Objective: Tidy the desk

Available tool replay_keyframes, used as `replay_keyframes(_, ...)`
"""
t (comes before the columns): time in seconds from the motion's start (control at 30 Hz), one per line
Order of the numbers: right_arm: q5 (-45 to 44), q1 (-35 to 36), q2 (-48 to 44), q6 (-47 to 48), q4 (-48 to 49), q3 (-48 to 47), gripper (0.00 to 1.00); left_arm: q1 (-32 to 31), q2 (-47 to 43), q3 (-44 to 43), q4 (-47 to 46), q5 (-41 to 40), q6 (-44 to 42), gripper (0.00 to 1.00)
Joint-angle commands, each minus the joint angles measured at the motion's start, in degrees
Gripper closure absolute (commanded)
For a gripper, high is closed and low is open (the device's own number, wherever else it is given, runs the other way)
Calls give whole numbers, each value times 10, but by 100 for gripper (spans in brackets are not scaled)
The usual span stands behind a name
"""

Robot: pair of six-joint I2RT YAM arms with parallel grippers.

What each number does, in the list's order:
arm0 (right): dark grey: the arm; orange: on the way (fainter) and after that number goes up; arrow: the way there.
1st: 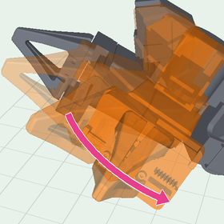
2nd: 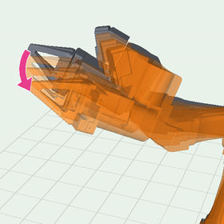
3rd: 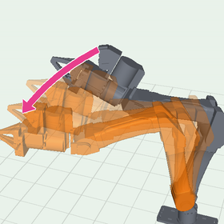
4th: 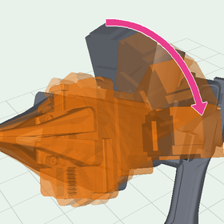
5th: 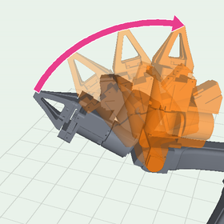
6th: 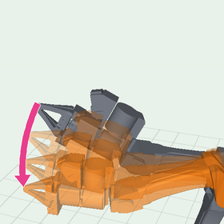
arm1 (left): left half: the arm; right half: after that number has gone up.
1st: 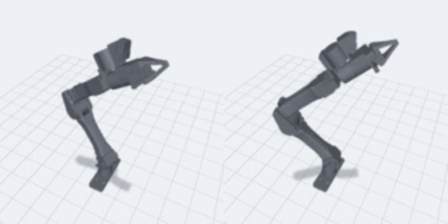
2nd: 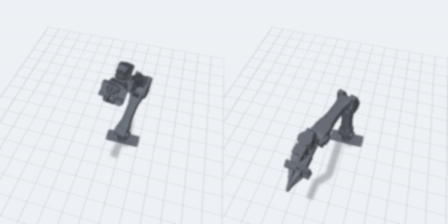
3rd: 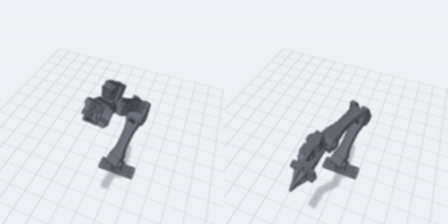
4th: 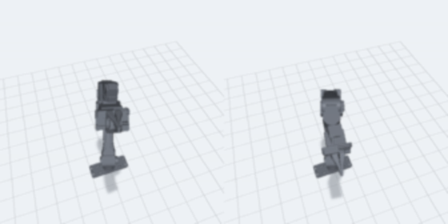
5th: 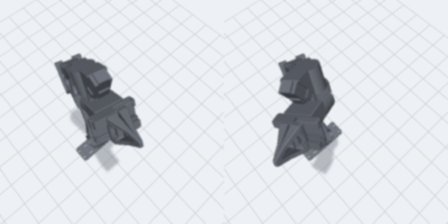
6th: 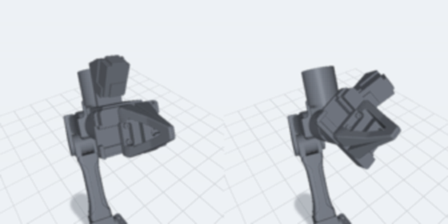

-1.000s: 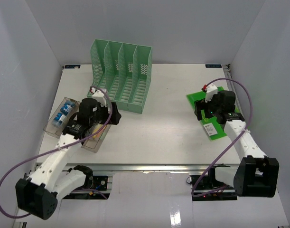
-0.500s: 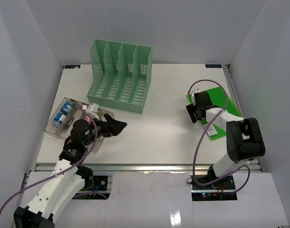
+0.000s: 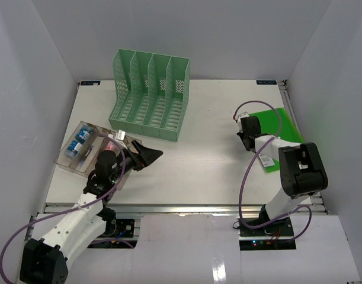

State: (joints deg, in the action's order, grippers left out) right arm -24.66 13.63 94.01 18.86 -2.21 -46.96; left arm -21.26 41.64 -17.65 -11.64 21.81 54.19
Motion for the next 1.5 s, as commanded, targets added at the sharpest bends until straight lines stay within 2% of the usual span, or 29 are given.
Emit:
replay_keyframes(0.0, 71, 0, -22, -13, -16, 18, 92, -42, 66, 0, -141, 15, 36, 2)
replay_keyframes(0.23, 137, 0, -110, -9, -38, 34, 92, -134, 233, -65, -233, -23, 39, 2)
replay_keyframes(0.47, 215, 0, -203, -12, -87, 41, 92, -170, 434, -158, -317, -32, 72, 2)
replay_keyframes(0.7, 286, 0, -260, -18, -120, 52, 92, -223, 641, -360, -315, -48, 102, 2)
replay_keyframes(0.83, 277, 1, -268, -11, -117, 65, 91, -236, 724, -443, -293, -59, 118, 2)
replay_keyframes(0.87, 268, 1, -263, -7, -113, 68, 88, -238, 735, -455, -288, -60, 119, 2)
replay_keyframes(0.9, 256, 1, -256, -1, -110, 69, 77, -240, 744, -465, -282, -62, 118, 2)
replay_keyframes(0.97, 227, 3, -237, 15, -104, 71, 44, -243, 759, -482, -268, -64, 115, 2)
replay_keyframes(1.03, 202, 4, -206, 28, -96, 69, 16, -245, 754, -483, -256, -70, 99, 2)
replay_keyframes(1.07, 191, 4, -199, 31, -95, 69, 10, -246, 750, -484, -252, -73, 95, 2)
replay_keyframes(1.33, 127, 8, -130, 56, -96, 71, 10, -246, 671, -405, -232, -111, 57, 2)
replay_keyframes(1.47, 86, 8, -111, 50, -86, 76, 10, -246, 652, -395, -224, -118, 40, 2)
